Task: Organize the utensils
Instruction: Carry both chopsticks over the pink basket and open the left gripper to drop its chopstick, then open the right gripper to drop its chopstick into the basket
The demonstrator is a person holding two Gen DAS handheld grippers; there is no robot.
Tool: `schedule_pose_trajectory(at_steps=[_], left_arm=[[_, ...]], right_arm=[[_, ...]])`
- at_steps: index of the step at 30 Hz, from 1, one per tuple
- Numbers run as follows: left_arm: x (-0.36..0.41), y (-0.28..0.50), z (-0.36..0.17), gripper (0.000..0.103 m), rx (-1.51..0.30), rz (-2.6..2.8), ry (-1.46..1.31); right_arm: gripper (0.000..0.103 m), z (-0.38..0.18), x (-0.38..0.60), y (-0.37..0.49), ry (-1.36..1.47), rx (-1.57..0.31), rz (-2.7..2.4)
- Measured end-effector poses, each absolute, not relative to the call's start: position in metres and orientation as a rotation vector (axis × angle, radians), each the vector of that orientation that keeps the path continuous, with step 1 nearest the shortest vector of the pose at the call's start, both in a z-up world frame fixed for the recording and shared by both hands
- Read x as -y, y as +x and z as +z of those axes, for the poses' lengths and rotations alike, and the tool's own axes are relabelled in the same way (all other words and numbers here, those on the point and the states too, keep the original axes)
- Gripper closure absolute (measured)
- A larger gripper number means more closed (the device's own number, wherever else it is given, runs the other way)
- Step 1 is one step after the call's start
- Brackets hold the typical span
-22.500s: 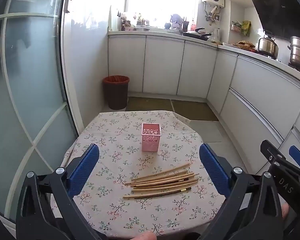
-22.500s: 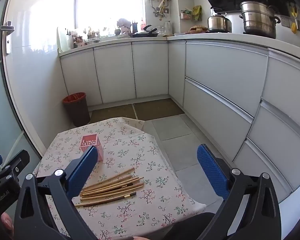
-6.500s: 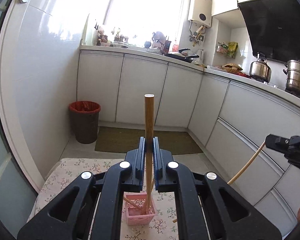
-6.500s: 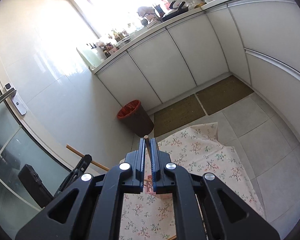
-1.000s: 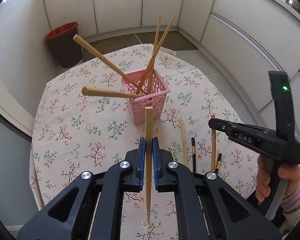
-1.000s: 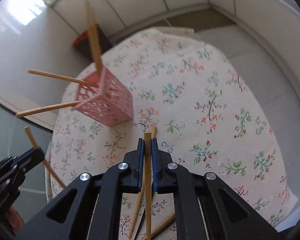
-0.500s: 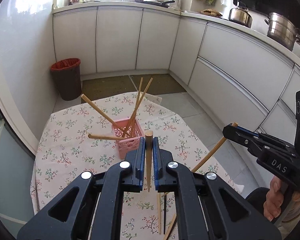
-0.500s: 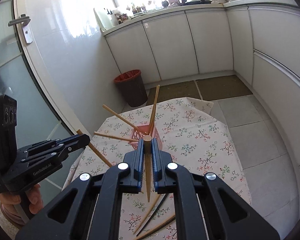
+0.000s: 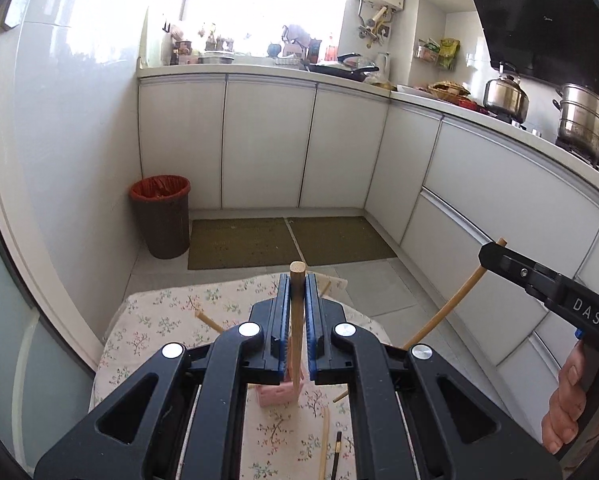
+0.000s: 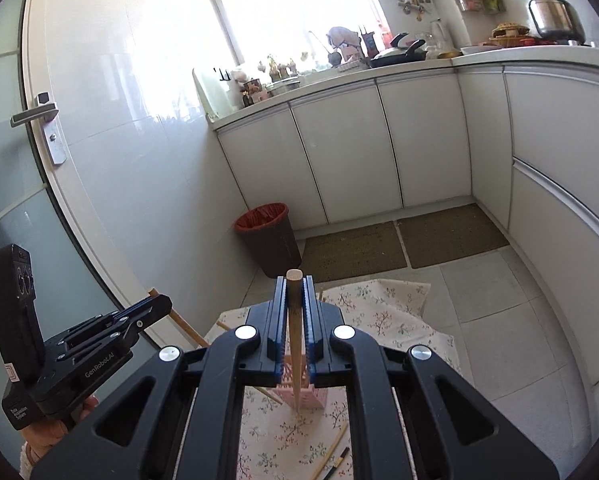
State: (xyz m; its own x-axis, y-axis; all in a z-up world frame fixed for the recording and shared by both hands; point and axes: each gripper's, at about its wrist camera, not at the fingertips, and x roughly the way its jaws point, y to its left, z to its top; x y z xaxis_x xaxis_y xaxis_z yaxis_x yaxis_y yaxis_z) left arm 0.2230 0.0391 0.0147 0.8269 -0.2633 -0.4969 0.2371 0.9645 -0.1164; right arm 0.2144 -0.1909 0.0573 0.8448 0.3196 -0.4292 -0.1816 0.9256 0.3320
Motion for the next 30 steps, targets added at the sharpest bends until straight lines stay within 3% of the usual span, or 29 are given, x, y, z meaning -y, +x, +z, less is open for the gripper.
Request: schedule_pose_trajectory(at_steps=[9,10,11,12,26,30], left_arm=[[-0.032,0.273,-0.018,0.094,-0.535,-0.204,-0.03],[-0.033,0.275,-0.026,0.09,-0.539,-0.211,-0.034],[-0.035,0.277,-0.035,0.075,-0.549,-0.208,-0.038],[-0.039,0.276,-0.041,0.071,-0.552,-0.201,-0.056],[-0.102,0.26,-0.018,0.068,-0.501,-0.078,-0.208],[-0.107,0.257,-0.017,0.063,-0.504,-0.068,-0.201]], right_arm=[[0.095,0.038,0.166,0.262,0.242,-0.48,0.282],[0.095,0.032,0.163,0.265,0.239,-0.487,0.286],[0.095,0.025,0.159,0.27,0.231,-0.495,0.286],[0.095,0.02,0.156,0.273,0.225,-0.502,0.285],[0.095,-0.017,0.11,0.294,0.125,-0.516,0.301],[0.089,-0.028,0.1,0.299,0.111,-0.525,0.288]])
